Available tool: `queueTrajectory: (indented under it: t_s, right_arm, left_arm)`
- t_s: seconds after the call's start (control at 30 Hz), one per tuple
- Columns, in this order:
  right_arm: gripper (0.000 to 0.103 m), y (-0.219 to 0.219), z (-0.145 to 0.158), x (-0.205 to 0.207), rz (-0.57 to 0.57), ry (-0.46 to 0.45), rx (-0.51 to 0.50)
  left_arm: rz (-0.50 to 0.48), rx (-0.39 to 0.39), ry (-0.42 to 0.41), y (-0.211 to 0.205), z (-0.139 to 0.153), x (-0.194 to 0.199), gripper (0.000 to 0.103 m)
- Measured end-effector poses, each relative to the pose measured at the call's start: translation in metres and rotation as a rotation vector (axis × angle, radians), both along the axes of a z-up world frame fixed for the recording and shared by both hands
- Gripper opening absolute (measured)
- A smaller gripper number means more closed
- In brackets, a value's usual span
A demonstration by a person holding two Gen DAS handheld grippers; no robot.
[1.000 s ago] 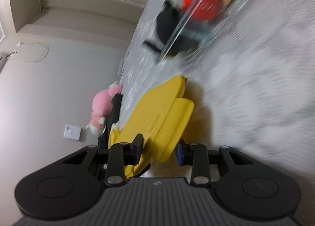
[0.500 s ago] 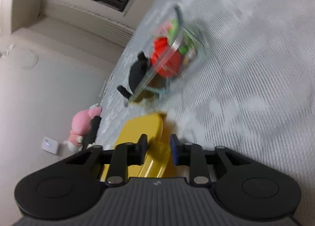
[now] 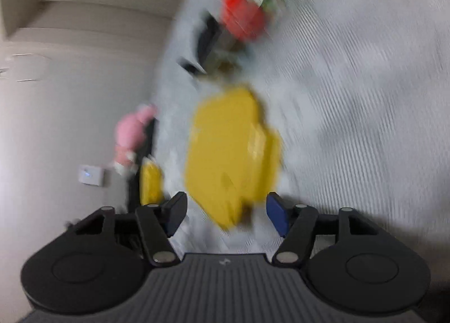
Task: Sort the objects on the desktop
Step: 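Lower the yellow lid flat onto the glass container rim with the left gripper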
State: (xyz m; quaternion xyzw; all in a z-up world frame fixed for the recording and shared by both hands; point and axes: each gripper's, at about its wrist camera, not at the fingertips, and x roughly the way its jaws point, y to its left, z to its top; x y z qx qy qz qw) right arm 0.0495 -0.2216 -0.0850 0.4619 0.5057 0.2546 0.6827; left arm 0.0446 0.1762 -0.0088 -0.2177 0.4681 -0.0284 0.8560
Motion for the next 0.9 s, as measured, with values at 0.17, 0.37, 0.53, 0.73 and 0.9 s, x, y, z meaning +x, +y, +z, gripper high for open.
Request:
queueTrajectory:
  t_s: [0.17, 0.37, 0.53, 0.73, 0.9]
  right_arm:
    - [0.057, 0.017, -0.003, 0.001, -0.078, 0.005, -0.044]
    - [0.025, -0.004, 0.003, 0.003, -0.137, -0.053, -0.097]
    - [0.02, -0.021, 0.008, 0.004, -0.185, -0.102, -0.141]
    - [0.021, -0.042, 0.011, 0.007, -0.238, -0.146, -0.194]
    - [0.026, -0.043, 0.005, 0.019, -0.172, -0.169, -0.208]
  left_arm:
    - [-0.034, 0.042, 0.014, -0.003, -0.007, 0.021, 0.087]
    - [-0.049, -0.075, -0.017, -0.004, -0.011, 0.029, 0.089]
    - [-0.051, -0.183, -0.003, -0.009, -0.023, 0.052, 0.089]
    - [-0.176, -0.026, 0.033, -0.064, -0.027, 0.087, 0.093]
    - [-0.316, 0.055, 0.034, -0.105, -0.022, 0.092, 0.093]
